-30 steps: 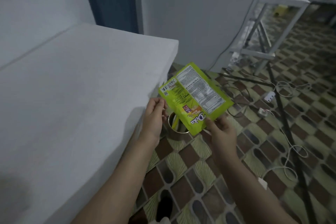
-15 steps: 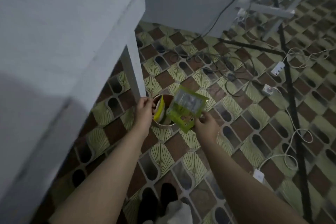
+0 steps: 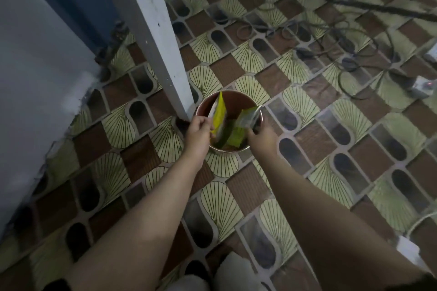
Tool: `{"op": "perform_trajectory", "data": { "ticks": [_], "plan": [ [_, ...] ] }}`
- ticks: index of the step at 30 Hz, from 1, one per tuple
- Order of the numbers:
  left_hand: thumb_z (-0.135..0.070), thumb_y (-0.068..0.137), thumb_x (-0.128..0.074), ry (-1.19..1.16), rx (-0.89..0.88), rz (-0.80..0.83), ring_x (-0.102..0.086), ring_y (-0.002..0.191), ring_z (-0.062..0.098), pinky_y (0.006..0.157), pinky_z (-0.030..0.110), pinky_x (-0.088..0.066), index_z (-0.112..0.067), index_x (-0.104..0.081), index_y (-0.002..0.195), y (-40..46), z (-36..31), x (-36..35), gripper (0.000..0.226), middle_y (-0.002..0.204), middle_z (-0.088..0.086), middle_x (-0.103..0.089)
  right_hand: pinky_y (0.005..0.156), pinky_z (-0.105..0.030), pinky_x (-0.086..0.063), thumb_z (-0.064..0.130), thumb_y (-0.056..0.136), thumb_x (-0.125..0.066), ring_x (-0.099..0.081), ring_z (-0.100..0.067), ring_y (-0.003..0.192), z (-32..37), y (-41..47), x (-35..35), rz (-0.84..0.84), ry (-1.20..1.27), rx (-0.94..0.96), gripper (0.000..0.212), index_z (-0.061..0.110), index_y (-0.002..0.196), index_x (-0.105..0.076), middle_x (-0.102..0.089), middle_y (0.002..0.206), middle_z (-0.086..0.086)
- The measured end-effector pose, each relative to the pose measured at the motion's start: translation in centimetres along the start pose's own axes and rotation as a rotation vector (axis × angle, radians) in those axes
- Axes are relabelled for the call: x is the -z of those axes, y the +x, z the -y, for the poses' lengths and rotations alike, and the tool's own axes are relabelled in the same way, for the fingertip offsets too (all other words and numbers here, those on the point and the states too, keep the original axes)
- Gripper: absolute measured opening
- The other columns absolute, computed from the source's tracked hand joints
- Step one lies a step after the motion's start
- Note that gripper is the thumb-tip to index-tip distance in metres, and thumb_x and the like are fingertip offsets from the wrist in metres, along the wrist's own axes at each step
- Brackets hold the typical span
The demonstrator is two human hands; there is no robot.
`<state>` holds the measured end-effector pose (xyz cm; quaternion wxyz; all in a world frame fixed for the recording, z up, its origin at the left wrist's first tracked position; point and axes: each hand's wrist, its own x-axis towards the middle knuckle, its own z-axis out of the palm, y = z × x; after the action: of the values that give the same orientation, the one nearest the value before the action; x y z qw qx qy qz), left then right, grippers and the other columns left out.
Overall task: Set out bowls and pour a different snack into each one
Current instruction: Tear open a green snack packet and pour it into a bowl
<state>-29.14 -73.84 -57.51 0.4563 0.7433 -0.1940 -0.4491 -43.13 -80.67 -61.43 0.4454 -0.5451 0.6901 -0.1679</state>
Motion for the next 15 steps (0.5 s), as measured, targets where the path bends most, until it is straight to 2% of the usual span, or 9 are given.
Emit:
{"op": "perform_trajectory", "data": {
  "ticks": [1,3,6,9,11,15],
  "plan": [
    [-0.028,0.102,-0.044,0.016,0.004,0.016,-0.059,0.081,0.012,0.072,0.029,-0.044,-0.027,-0.058,0.095,0.1,0.6,0.0,0.015,0.089,-0.007,-0.062,0.094,-0.042,-0.052,0.027,0.095,-0.058,-0.062,-0.030,0.112,0.0,-0.1,-0.5,-0.010,0.035,-0.012,0.049,0.017,0.141,-0.046,-0.067,0.120,-0.011],
    [-0.032,0.102,-0.045,0.053,0.000,0.041,-0.062,0.095,0.013,0.080,0.033,-0.047,-0.025,-0.059,0.104,-0.5,0.8,-0.1,0.015,0.099,-0.008,-0.066,0.096,-0.040,-0.050,0.025,0.097,-0.053,-0.061,-0.027,0.115,0.5,-1.3,-0.5,-0.040,0.106,-0.035,0.049,0.016,0.144,-0.043,-0.066,0.124,-0.008],
    [-0.038,0.099,-0.048,0.064,-0.043,0.041,-0.061,0.107,0.017,0.088,0.037,-0.050,-0.029,-0.058,0.108,-3.7,-2.0,0.2,0.016,0.112,-0.005,-0.066,0.088,-0.035,-0.051,0.020,0.099,-0.049,-0.063,-0.020,0.102,3.3,-5.3,2.0,-0.083,0.212,-0.021,0.034,0.016,0.132,-0.055,-0.067,0.109,0.000],
    [-0.039,0.097,-0.053,0.024,-0.149,0.022,-0.062,0.107,0.019,0.085,0.038,-0.052,-0.039,-0.056,0.096,-7.8,-6.9,0.4,0.003,0.112,-0.003,-0.066,0.086,-0.041,-0.055,0.024,0.099,-0.048,-0.064,-0.016,0.094,7.7,-9.5,5.4,-0.157,0.276,0.065,0.019,0.020,0.107,-0.064,-0.070,0.100,0.001],
    [-0.038,0.097,-0.054,-0.023,-0.227,-0.013,-0.063,0.105,0.019,0.086,0.041,-0.055,-0.042,-0.055,0.092,-11.6,-11.5,0.8,0.006,0.108,-0.003,-0.066,0.083,-0.041,-0.055,0.026,0.100,-0.048,-0.064,-0.014,0.088,11.8,-13.0,8.7,-0.173,0.332,0.131,0.019,0.018,0.096,-0.065,-0.069,0.091,0.003],
    [-0.031,0.102,-0.045,-0.160,-0.449,-0.104,-0.062,0.085,0.007,0.075,0.023,-0.050,-0.031,-0.056,0.093,-20.7,-23.0,3.4,0.014,0.090,-0.011,-0.063,0.074,-0.039,-0.052,0.024,0.100,-0.050,-0.062,-0.012,0.073,23.0,-20.9,15.6,-0.149,0.501,0.316,0.023,0.020,0.082,-0.064,-0.064,0.074,0.010]
  ]
}}
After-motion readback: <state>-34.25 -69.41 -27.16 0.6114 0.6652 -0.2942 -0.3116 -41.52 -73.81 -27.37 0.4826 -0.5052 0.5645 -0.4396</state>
